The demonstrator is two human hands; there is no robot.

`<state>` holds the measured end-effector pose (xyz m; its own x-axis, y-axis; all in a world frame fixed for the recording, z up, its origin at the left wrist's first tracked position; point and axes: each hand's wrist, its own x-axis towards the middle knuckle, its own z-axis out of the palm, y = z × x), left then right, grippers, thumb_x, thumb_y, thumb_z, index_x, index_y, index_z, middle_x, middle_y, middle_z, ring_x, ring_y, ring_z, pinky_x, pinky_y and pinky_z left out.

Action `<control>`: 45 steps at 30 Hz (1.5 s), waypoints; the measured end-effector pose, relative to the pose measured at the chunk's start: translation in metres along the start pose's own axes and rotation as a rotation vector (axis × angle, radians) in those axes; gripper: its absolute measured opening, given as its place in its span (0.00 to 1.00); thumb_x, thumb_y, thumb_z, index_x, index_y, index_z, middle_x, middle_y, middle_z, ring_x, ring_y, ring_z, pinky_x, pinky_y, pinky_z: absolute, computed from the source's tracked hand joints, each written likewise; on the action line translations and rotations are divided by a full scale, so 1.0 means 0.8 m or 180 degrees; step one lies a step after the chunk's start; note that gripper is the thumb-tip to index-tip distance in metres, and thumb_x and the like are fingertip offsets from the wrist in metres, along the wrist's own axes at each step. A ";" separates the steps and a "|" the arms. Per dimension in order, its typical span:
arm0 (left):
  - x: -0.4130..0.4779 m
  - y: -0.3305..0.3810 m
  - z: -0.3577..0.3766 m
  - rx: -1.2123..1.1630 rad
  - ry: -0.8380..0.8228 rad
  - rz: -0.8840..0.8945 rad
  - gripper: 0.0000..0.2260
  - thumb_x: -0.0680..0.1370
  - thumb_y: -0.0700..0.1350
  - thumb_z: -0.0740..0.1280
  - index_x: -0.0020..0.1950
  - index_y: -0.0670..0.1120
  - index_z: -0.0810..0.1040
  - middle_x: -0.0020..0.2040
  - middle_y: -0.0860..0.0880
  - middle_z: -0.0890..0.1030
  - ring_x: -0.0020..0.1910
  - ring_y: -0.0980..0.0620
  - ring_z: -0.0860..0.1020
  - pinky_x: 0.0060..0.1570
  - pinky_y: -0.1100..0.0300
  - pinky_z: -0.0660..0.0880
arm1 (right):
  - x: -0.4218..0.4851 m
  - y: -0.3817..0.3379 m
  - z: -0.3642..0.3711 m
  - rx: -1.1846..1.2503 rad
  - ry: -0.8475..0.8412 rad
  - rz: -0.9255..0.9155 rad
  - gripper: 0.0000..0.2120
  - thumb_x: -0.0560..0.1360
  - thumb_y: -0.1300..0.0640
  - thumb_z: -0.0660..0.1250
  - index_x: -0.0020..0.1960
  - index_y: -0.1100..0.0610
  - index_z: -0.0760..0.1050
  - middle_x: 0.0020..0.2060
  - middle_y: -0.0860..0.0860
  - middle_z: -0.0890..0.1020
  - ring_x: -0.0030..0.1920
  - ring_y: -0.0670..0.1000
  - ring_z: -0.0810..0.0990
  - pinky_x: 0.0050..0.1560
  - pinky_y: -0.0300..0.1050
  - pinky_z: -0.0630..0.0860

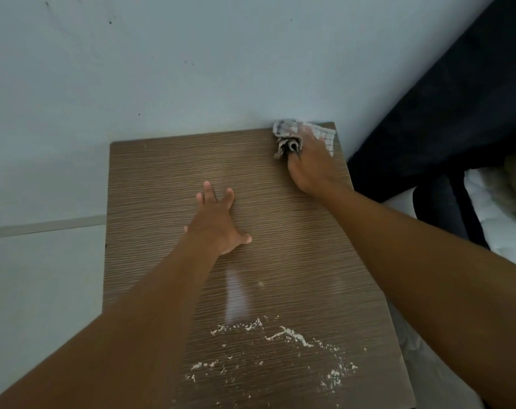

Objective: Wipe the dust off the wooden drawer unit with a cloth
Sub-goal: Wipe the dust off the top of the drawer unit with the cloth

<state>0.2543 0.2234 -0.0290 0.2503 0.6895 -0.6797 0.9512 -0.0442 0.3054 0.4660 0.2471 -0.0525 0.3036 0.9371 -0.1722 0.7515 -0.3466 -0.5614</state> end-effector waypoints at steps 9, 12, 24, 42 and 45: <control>-0.005 -0.009 -0.012 0.0157 -0.0102 0.0111 0.39 0.79 0.45 0.67 0.80 0.56 0.43 0.79 0.49 0.32 0.79 0.48 0.39 0.75 0.49 0.50 | -0.073 0.020 0.011 -0.0003 -0.0815 -0.0698 0.29 0.76 0.52 0.56 0.77 0.47 0.58 0.76 0.50 0.62 0.77 0.55 0.58 0.77 0.53 0.53; -0.005 -0.013 -0.017 0.0173 -0.0148 0.0124 0.37 0.80 0.39 0.63 0.80 0.56 0.44 0.79 0.51 0.33 0.79 0.49 0.39 0.76 0.50 0.51 | -0.119 0.019 0.021 0.0175 -0.0736 -0.0863 0.31 0.74 0.59 0.60 0.76 0.51 0.62 0.75 0.51 0.65 0.77 0.52 0.58 0.77 0.42 0.46; -0.038 -0.027 0.004 0.0513 -0.0109 0.0217 0.37 0.79 0.50 0.66 0.80 0.54 0.45 0.80 0.50 0.36 0.79 0.48 0.42 0.75 0.50 0.50 | -0.284 0.016 0.057 0.0346 -0.1117 -0.1519 0.27 0.68 0.57 0.58 0.67 0.53 0.75 0.73 0.50 0.69 0.77 0.45 0.58 0.78 0.49 0.48; -0.106 -0.049 0.059 0.0651 -0.0140 0.0451 0.36 0.80 0.54 0.64 0.80 0.53 0.45 0.80 0.49 0.36 0.79 0.47 0.41 0.75 0.50 0.49 | -0.422 -0.006 -0.019 0.1751 0.1067 0.1254 0.17 0.77 0.59 0.56 0.30 0.55 0.69 0.22 0.48 0.74 0.22 0.42 0.69 0.21 0.34 0.64; -0.117 -0.052 0.066 0.0598 -0.0139 0.0459 0.34 0.81 0.53 0.63 0.80 0.53 0.46 0.80 0.49 0.36 0.79 0.47 0.41 0.75 0.50 0.49 | -0.424 0.023 -0.029 0.1084 0.1579 0.1687 0.12 0.77 0.60 0.56 0.36 0.58 0.71 0.29 0.51 0.76 0.28 0.44 0.73 0.28 0.40 0.69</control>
<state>0.2007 0.1229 -0.0135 0.3897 0.6345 -0.6675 0.9209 -0.2766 0.2747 0.3904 -0.0781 0.0140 0.8552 0.4960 -0.1502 0.2385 -0.6339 -0.7357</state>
